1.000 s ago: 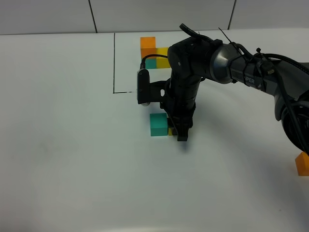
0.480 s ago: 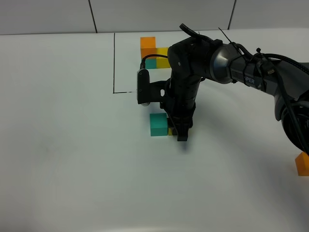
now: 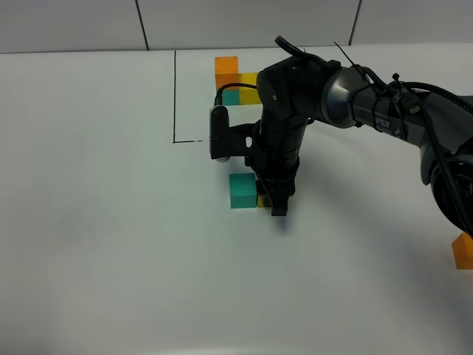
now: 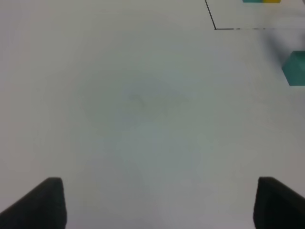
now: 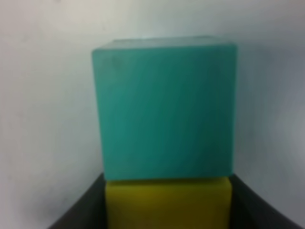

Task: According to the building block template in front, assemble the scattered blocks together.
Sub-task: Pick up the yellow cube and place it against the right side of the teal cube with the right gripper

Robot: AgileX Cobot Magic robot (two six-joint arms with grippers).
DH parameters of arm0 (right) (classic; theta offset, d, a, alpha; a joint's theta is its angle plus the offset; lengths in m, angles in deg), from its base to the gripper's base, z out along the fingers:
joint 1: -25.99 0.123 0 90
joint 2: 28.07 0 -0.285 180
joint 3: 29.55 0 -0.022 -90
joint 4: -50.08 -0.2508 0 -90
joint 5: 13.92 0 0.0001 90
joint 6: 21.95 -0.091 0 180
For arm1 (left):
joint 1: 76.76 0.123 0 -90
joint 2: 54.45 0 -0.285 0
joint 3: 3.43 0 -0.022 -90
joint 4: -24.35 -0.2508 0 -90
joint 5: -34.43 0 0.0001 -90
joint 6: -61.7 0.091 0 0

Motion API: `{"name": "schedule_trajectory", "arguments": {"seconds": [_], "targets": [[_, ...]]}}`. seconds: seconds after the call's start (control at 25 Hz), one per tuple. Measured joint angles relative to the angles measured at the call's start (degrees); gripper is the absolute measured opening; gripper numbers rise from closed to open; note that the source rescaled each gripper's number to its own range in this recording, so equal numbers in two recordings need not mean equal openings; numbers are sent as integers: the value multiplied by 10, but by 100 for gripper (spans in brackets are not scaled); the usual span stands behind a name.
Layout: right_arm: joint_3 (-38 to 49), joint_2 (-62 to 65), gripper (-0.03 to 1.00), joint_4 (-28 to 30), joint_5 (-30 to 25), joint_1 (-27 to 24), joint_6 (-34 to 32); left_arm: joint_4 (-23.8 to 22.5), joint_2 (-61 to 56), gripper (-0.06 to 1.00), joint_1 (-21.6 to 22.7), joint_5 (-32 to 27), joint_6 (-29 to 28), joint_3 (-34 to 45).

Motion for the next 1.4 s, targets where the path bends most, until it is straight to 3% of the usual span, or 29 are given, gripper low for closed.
{"name": "schedule_trajectory", "arguments": {"seconds": [1.16, 1.24, 1.4], "targets": [[0, 0, 1, -7, 4, 0, 12, 0, 0, 82, 0, 0, 0, 0], [0, -2, 11, -11, 7, 0, 4, 0, 0, 82, 0, 0, 0, 0], [1, 5, 63, -11, 8, -3, -35, 0, 0, 82, 0, 0, 0, 0]]}}
